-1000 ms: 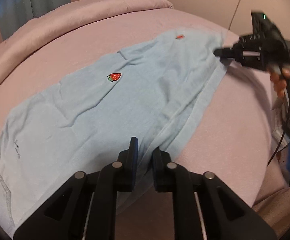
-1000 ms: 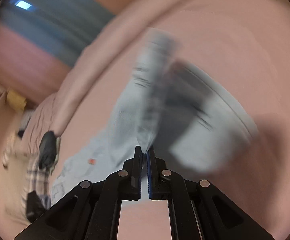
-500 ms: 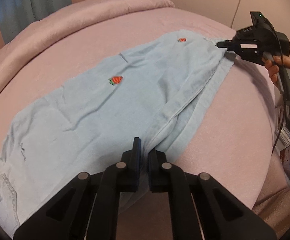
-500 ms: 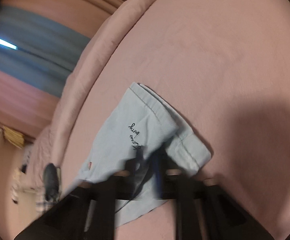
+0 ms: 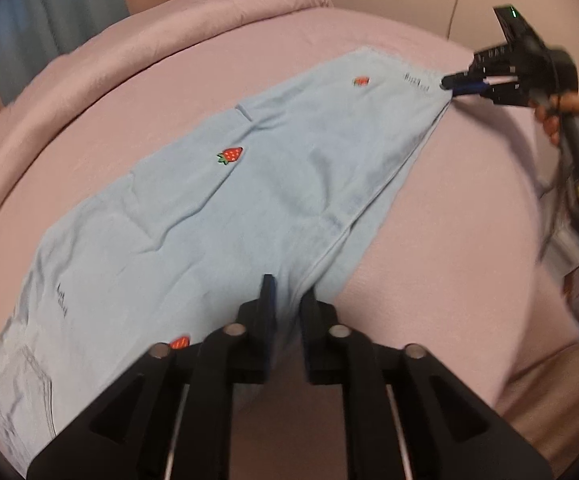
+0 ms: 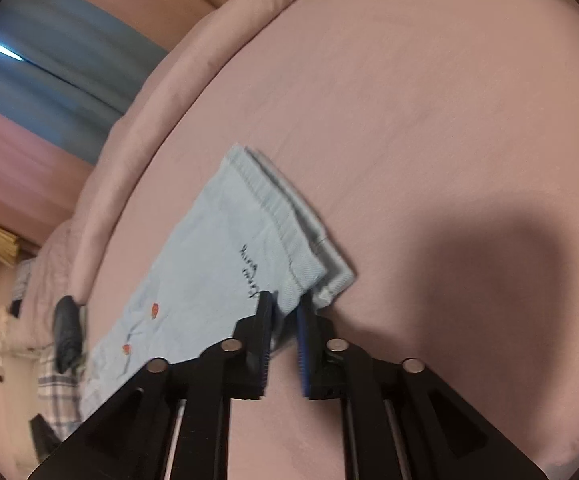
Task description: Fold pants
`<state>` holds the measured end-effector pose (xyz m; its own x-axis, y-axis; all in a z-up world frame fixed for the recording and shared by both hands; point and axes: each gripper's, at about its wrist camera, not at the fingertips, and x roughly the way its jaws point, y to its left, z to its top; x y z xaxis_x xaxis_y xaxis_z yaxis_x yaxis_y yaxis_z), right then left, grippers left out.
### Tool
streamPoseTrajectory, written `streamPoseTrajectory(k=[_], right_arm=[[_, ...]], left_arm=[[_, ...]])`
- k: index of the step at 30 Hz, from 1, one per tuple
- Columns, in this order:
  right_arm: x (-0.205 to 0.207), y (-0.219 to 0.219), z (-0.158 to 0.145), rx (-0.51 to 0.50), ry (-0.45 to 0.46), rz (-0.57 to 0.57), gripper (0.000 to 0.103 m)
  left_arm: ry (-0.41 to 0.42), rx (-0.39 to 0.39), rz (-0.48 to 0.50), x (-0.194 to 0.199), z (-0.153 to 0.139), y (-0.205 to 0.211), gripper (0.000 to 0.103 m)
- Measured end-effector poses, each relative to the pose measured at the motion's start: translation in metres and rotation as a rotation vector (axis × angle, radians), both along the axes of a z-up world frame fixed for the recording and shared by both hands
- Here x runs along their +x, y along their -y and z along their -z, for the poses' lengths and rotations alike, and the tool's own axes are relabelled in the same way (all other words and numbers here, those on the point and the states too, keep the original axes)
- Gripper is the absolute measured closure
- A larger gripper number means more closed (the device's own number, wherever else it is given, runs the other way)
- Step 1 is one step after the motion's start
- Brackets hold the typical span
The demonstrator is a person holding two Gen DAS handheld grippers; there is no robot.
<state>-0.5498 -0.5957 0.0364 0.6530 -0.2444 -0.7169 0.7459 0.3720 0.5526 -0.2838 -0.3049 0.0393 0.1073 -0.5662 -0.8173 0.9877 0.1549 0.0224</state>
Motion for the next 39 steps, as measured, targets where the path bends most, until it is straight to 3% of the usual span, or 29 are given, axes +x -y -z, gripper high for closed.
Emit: streamPoseTrajectory(k=[2, 3, 6, 9, 14, 15, 18, 23, 26, 28, 30, 32, 36, 38, 39], right_arm=[[0.003, -0.012, -0.023, -0.132, -0.073, -0.002, 0.077], [0.012, -0.022, -0.034, -0.187, -0.09, -0.048, 0.075], [0.049, -0.048, -0.048, -0.25, -0.072, -0.236, 0.075], [0.091, -0.078, -0.046, -0.247, -0.025, -0.438, 0.075], [0.14, -0.15, -0.017, -0.317, -0.109, -0.736, 0.075], [0.14, -0.161, -0.001, -0.326, -0.164, -0.776, 0.075], [0.126, -0.173, -0.002, -0.428, -0.172, -0.8, 0.075], [0.125, -0.169, -0.026, -0.411, -0.185, -0.8, 0.075], [0.147, -0.188, -0.029, -0.421, -0.094, -0.821, 0.075], [0.168, -0.204, -0.02, -0.418, -0.107, -0.868, 0.075], [0.189, -0.221, -0.002, -0.399, -0.163, -0.934, 0.075], [0.207, -0.24, 0.007, -0.467, -0.246, -0.959, 0.074], [0.227, -0.254, -0.013, -0.45, -0.201, -1.033, 0.074], [0.248, -0.259, -0.021, -0.451, -0.178, -1.043, 0.074], [0.257, -0.26, -0.021, -0.449, -0.175, -1.043, 0.074]], left_arm=[[-0.057, -0.048, -0.01, 0.004, -0.013, -0.013, 0.065], [-0.094, -0.081, -0.025, 0.01, -0.02, -0.02, 0.063], [-0.115, -0.132, -0.094, 0.023, -0.029, -0.027, 0.063], [-0.137, -0.121, -0.205, 0.042, -0.018, -0.026, 0.065], [-0.117, -0.016, -0.308, 0.052, 0.02, -0.044, 0.065], [-0.114, -0.011, -0.315, 0.052, 0.025, -0.052, 0.065], [-0.157, -0.068, -0.351, 0.059, 0.022, -0.086, 0.065], [-0.127, -0.113, -0.522, 0.085, 0.008, -0.144, 0.068], [-0.087, -0.152, -0.632, 0.105, 0.001, -0.172, 0.068], [-0.062, -0.124, -0.71, 0.123, 0.01, -0.183, 0.068], [-0.065, -0.1, -0.766, 0.136, 0.021, -0.203, 0.078], [-0.095, -0.135, -0.795, 0.144, 0.024, -0.22, 0.099], [-0.167, -0.207, -0.872, 0.151, 0.011, -0.248, 0.096], [-0.245, -0.288, -0.88, 0.151, 0.004, -0.268, 0.076], [-0.281, -0.308, -0.884, 0.151, 0.005, -0.271, 0.076]])
